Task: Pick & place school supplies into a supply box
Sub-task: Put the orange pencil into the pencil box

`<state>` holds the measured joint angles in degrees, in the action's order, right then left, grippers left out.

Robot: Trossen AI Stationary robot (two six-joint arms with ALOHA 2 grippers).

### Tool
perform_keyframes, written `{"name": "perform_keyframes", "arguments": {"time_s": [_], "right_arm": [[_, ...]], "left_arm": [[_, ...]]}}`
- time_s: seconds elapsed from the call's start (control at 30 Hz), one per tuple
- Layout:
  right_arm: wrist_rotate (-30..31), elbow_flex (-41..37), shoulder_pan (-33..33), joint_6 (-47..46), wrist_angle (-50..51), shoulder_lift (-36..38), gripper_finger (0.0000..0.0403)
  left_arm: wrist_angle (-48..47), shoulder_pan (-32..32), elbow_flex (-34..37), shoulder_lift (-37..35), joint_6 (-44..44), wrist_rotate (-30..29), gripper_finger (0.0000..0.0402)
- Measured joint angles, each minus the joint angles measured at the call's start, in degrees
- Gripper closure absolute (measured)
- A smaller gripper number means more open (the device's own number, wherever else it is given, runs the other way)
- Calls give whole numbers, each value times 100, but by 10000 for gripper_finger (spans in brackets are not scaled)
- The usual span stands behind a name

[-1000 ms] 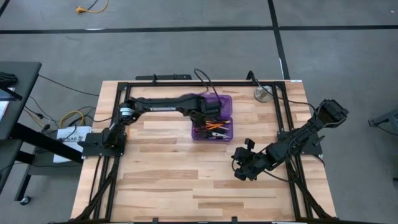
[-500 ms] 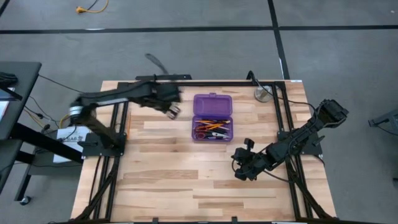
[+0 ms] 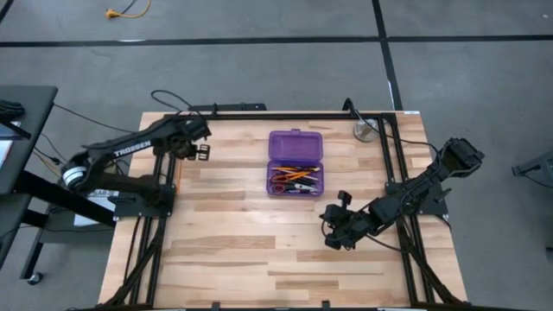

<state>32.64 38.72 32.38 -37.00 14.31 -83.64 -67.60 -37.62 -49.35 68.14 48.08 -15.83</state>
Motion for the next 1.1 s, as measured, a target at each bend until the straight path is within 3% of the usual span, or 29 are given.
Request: {"name": "perform_keyframes", "arguments": {"time_s": [0.17, 0.33, 0.6, 1.1], "right_arm": [[2, 0, -28, 4, 0, 0, 403], [-26, 0, -28, 5, 5, 0, 403], [-119, 0, -28, 1, 17, 0, 403], [-283, 0, -28, -4, 20, 0, 403]], "left_arm": [[577, -567, 694, 118, -462, 446, 305], [714, -990, 1085, 349, -728, 322, 305], [834, -1437, 1142, 578, -1081, 154, 305], [1366, -1489, 1142, 1729, -1364, 141, 319]]}}
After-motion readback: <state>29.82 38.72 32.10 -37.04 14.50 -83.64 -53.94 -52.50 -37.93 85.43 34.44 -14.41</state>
